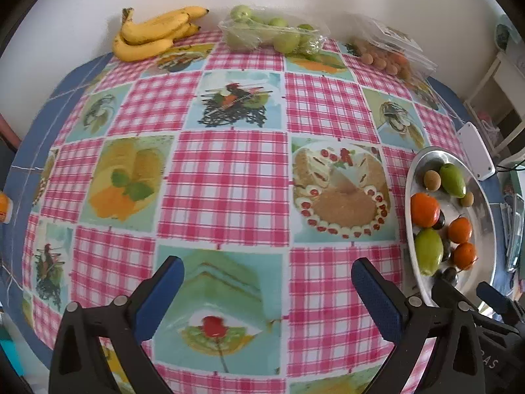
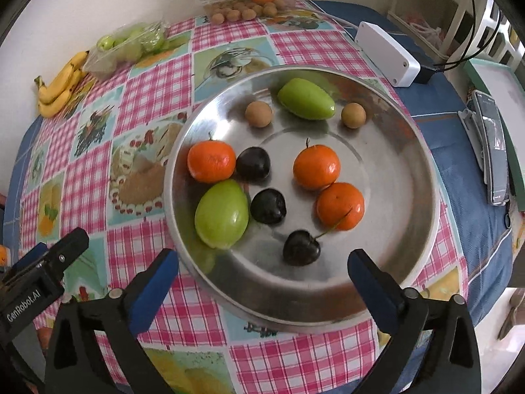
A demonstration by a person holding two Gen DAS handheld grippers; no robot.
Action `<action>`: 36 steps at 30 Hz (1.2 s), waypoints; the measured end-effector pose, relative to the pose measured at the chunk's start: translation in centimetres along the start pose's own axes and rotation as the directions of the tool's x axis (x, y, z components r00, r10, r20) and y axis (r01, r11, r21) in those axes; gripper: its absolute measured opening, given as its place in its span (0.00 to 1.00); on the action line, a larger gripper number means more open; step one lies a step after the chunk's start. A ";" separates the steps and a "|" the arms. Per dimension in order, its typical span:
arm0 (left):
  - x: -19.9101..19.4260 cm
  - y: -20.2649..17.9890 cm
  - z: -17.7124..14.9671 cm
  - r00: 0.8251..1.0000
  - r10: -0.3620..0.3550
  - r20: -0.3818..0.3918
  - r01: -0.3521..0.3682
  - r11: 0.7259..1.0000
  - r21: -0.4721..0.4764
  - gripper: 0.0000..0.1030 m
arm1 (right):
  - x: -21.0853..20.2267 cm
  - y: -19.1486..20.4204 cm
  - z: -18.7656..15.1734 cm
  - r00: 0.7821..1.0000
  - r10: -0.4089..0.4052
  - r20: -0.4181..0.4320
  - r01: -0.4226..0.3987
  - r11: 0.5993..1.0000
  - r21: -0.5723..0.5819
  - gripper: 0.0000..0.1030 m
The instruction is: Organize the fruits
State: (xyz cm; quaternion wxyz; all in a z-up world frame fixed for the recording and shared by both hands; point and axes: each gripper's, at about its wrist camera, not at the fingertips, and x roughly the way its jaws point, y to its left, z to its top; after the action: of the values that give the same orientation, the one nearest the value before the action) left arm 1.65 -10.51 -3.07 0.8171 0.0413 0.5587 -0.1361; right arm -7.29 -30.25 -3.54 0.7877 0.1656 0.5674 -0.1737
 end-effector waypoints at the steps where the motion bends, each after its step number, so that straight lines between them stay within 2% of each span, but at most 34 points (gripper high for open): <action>1: -0.3 0.2 -0.2 1.000 0.014 0.010 -0.014 1.000 0.005 1.00 | -0.2 0.1 -0.3 1.000 -0.002 0.007 0.002 1.000 -0.005 1.00; 7: -1.9 1.1 -1.2 0.996 0.070 0.057 -0.071 0.997 0.013 1.00 | -1.6 0.5 -1.5 0.999 -0.003 0.050 0.004 1.000 -0.020 1.00; 13: -3.1 1.3 -2.4 0.992 0.092 0.089 -0.093 0.996 0.008 1.00 | -2.8 0.7 -2.2 0.996 0.007 0.092 -0.005 1.000 -0.018 1.00; 16: -3.4 1.3 -2.8 0.989 0.120 0.086 -0.121 0.993 0.004 1.00 | -3.2 0.7 -2.4 0.994 0.008 0.108 -0.006 1.000 -0.018 1.00; 27: -4.8 1.0 -3.6 0.983 0.130 0.129 -0.133 0.991 0.011 1.00 | -4.0 0.5 -2.8 0.990 0.017 0.139 -0.015 1.000 -0.009 1.00; 36: -4.6 1.0 -3.6 0.986 0.121 0.112 -0.124 0.992 0.017 1.00 | -3.9 0.5 -2.8 0.990 0.012 0.139 -0.011 1.000 -0.009 1.00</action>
State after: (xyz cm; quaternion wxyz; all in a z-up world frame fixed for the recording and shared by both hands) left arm -2.90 -7.98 -0.24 0.8531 0.0777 0.5071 -0.0945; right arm -10.58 -28.18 -0.68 0.8268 0.1533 0.5111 -0.1781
